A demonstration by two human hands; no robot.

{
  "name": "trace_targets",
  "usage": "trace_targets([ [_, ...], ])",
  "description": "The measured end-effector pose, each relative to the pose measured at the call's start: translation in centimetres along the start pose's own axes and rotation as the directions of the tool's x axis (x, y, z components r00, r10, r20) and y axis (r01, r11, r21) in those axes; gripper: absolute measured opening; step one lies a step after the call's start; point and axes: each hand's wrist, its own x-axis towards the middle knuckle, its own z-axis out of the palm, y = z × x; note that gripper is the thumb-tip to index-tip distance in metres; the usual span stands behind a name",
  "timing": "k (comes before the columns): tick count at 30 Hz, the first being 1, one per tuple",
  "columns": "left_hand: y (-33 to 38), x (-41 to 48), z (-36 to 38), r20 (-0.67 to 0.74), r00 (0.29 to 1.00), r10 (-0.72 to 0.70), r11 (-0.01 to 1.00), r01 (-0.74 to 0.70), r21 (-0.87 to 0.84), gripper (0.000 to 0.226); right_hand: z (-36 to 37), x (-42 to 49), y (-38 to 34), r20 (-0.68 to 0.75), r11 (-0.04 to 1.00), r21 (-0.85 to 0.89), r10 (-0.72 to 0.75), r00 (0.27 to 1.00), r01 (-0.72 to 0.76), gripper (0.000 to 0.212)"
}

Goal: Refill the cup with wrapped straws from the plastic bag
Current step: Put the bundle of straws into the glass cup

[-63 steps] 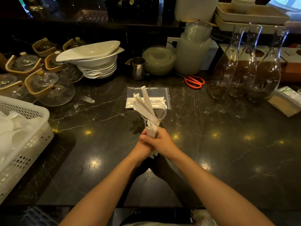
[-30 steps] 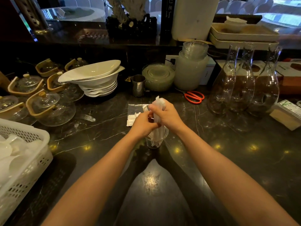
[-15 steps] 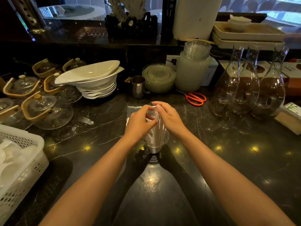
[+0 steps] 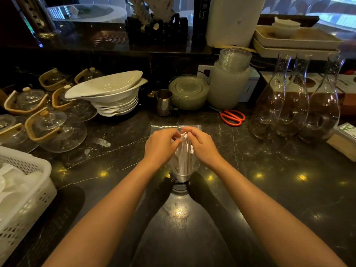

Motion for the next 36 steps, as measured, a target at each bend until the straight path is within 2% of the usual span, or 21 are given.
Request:
trace_targets([
  [8, -0.2, 0.3, -0.1, 0.006, 1.000, 0.023, 0.998, -0.023, 0.066, 0.015, -0.4, 0.2, 0.0, 0.026, 0.999, -0.021, 0.041, 0.999, -0.041, 0.037],
  [12, -0.1, 0.8, -0.8, 0.037, 0.998, 0.056, 0.992, -0.060, 0.113, 0.022, -0.7, 0.5, 0.0, 0.055, 0.999, -0.020, 0.044, 0.998, -0.043, 0.042],
  [16, 0.2, 1.9, -1.8, 0.009, 0.995, 0.102, 0.988, -0.103, 0.115, 0.033, -1.2, 1.4, -0.6, 0.071, 0.998, -0.055, 0.030, 0.997, -0.026, 0.047],
  [23, -0.3, 5.1, -3.2, 0.056, 0.994, 0.098, 0.975, -0.107, 0.194, 0.044, -2.5, 3.9, -1.6, 0.106, 0.987, -0.153, 0.058, 0.993, -0.041, 0.053],
  [28, -2.4, 7.3, -3.1, 0.099, 0.995, 0.006, 0.992, -0.018, 0.122, 0.046, -3.2, 6.3, -0.8, 0.103, 0.974, -0.185, 0.154, 0.983, -0.134, 0.053],
  [32, -5.1, 8.4, -1.5, 0.261, 0.959, -0.111, 0.980, 0.062, 0.191, 0.055, -3.3, 7.8, 1.0, 0.123, 0.949, -0.185, 0.281, 0.952, -0.256, 0.054],
  [34, -6.4, 8.5, -0.4, 0.323, 0.921, -0.217, 0.970, 0.168, 0.173, 0.063, -3.1, 8.3, 2.2, 0.126, 0.924, -0.176, 0.364, 0.923, -0.341, 0.056],
  [36, -7.5, 8.3, 0.7, 0.322, 0.876, -0.360, 0.927, 0.298, 0.226, 0.067, -2.8, 8.6, 3.5, 0.112, 0.891, -0.154, 0.444, 0.889, -0.426, 0.059],
])
